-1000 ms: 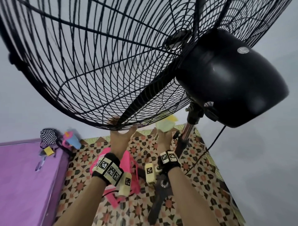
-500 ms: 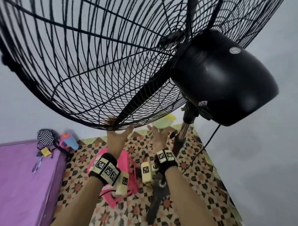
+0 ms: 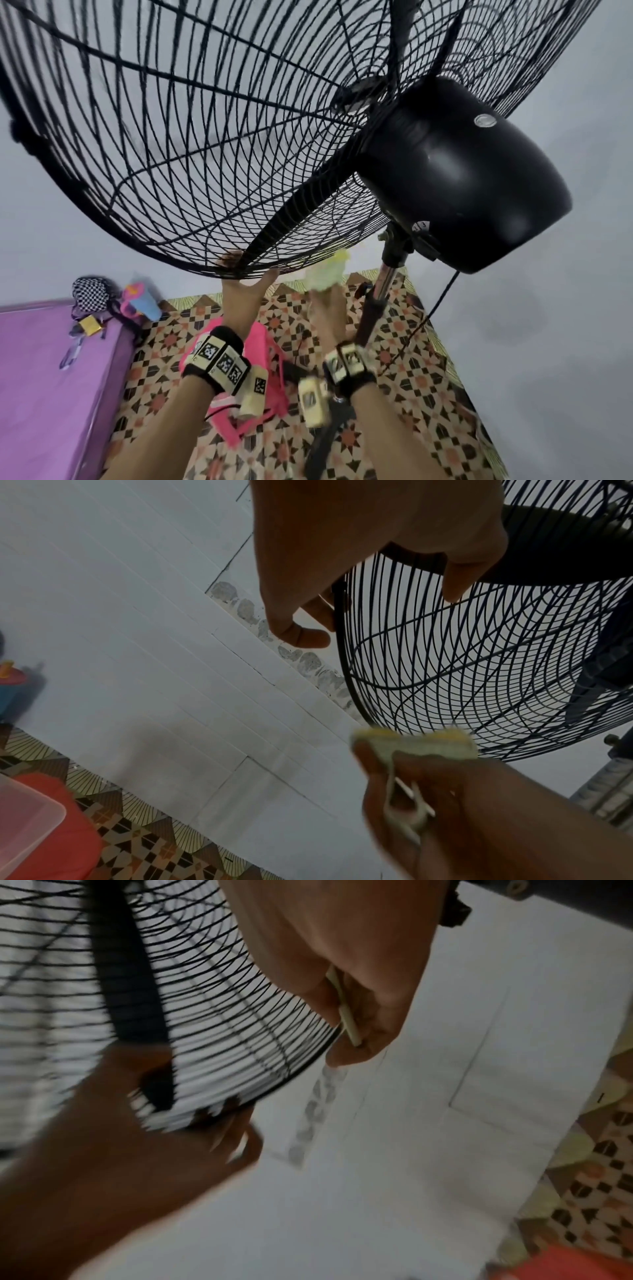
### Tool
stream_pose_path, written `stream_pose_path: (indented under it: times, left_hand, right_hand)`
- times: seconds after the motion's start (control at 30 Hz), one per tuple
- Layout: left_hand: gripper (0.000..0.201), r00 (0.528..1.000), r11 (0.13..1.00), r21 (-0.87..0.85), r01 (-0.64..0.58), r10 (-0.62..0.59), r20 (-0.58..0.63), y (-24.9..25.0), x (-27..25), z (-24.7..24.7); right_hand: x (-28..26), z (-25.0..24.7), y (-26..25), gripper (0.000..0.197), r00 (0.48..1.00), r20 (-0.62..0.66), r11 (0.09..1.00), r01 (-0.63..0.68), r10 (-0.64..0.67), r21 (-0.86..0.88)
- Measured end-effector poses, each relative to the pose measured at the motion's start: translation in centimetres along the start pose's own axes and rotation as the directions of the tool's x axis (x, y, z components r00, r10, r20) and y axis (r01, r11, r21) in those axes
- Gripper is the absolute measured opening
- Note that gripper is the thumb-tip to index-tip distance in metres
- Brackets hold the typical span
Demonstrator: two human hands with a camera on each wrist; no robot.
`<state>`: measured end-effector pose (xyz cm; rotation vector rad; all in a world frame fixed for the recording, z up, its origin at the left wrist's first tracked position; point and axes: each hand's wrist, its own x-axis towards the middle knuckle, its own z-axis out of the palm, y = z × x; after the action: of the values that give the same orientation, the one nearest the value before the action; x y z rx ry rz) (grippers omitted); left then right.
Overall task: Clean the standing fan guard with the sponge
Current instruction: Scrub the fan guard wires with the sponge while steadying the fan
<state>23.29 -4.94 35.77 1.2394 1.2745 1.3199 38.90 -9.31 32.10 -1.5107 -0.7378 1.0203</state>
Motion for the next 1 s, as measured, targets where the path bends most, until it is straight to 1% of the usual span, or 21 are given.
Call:
stream_pose_path:
  times: [0.03,0.07,0.1,0.13,0.2,0.23,0.27,0.33,0.4,0.47,0.5,0.53,0.57,0.63,0.67,0.73,0.8,0.87,0.9,0.93,1.0]
  left_hand:
    - [0.098,1.000,1.000,-0.002,0.012,-0.012,0.007,0.1,0.0,0.0]
    - [0.097,1.000,1.000,-0.002,0.010,-0.010,0.007,0.1,0.0,0.1]
    - [0.095,1.000,1.000,-0.002,0.005,-0.005,0.003,0.2,0.0,0.1]
    - [0.093,1.000,1.000,-0.003,-0.003,0.003,-0.004,0.3,-0.1,0.1]
    - [0.082,1.000,1.000,-0.006,-0.001,0.001,-0.011,0.3,-0.3,0.3]
    - [0.077,1.000,1.000,-0.006,0.007,-0.008,-0.014,0.2,-0.3,0.3]
    - [0.074,1.000,1.000,-0.007,0.012,-0.012,-0.015,0.2,-0.4,0.3]
    - [0.082,0.999,1.000,-0.012,0.028,-0.028,-0.028,0.5,-0.4,0.4]
    - [0.090,0.998,0.999,-0.018,0.034,-0.034,-0.051,1.1,-0.4,0.5]
    - [0.087,0.999,1.000,-0.019,0.014,-0.015,-0.052,1.5,-0.5,0.6]
    - [0.086,0.999,1.000,-0.017,0.012,-0.013,-0.045,1.5,-0.7,0.5]
    - [0.088,0.999,1.000,-0.010,0.013,-0.013,-0.043,1.6,-0.7,0.5]
    - [0.090,0.999,1.000,-0.010,0.017,-0.017,-0.035,1.7,-0.9,0.5]
    - [0.093,0.999,0.999,-0.015,0.035,-0.035,-0.018,1.7,-1.1,0.5]
    - [0.096,0.999,0.999,-0.012,0.047,-0.047,-0.017,1.8,-1.3,0.6]
    - [0.096,0.996,0.996,-0.026,0.085,-0.086,-0.007,1.8,-1.1,0.5]
    - [0.092,0.992,0.992,-0.024,0.122,-0.122,-0.001,1.6,-0.6,0.3]
    - [0.097,0.987,0.987,-0.031,0.158,-0.158,0.011,0.5,0.1,0.0]
    - [0.099,0.985,0.984,-0.030,0.173,-0.173,0.014,0.1,0.2,-0.1]
    - [0.099,0.985,0.984,-0.019,0.175,-0.175,0.009,-0.1,0.1,-0.1]
    - [0.093,0.989,0.989,-0.014,0.149,-0.149,-0.003,0.3,-0.2,-0.1]
  right_hand:
    - [-2.0,0.0,1.0,0.025,0.995,0.097,0.996,0.037,-0.029,-0.082]
    - [-3.4,-0.3,1.6,0.021,0.987,0.155,0.991,0.052,-0.033,-0.122]
    - [-3.9,-0.6,1.9,0.020,0.987,0.156,0.991,0.056,-0.036,-0.125]
    - [-3.5,-0.9,1.4,0.023,0.996,0.083,0.996,0.031,-0.024,-0.084]
    - [-1.0,-1.9,-0.6,0.039,0.989,-0.149,1.000,-0.011,0.011,-0.002]
    - [0.6,-2.2,-1.5,0.045,0.975,-0.222,1.000,-0.004,0.003,0.000]
    - [1.7,-2.3,-2.1,0.045,0.970,-0.243,1.000,0.016,-0.017,-0.006]
    - [1.6,-1.4,-2.4,0.042,0.983,-0.180,0.997,0.028,-0.040,-0.065]
    - [-0.8,-0.6,-1.2,0.038,0.998,-0.039,0.985,0.039,-0.047,-0.170]
    - [-3.6,-0.9,-0.5,0.033,0.991,0.124,0.971,0.070,-0.042,-0.229]
    - [-4.2,-1.4,-0.4,0.032,0.988,0.148,0.966,0.082,-0.046,-0.246]
    - [-4.1,-2.0,-0.6,0.031,0.991,0.120,0.967,0.085,-0.058,-0.238]
    - [-3.2,-2.7,-0.9,0.035,0.997,0.042,0.968,0.074,-0.066,-0.239]
    - [-0.5,-4.0,-2.4,0.050,0.990,-0.133,0.965,0.002,-0.039,-0.261]
    - [0.7,-4.4,-3.2,0.055,0.985,-0.170,0.962,-0.020,-0.028,-0.273]
    - [0.9,-4.1,-4.3,0.058,0.992,-0.118,0.948,0.009,-0.049,-0.317]
    - [-1.3,-2.6,-4.1,0.048,0.996,0.010,0.938,0.086,-0.088,-0.337]
    - [-4.0,-1.9,-1.7,0.038,0.983,0.149,0.933,0.149,-0.104,-0.328]
    - [-4.7,-2.0,-0.7,0.036,0.979,0.164,0.930,0.168,-0.119,-0.326]
    - [-4.6,-2.2,-0.2,0.034,0.982,0.127,0.928,0.175,-0.140,-0.328]
    - [-3.3,-3.2,-1.7,0.028,0.990,-0.048,0.954,0.116,-0.134,-0.276]
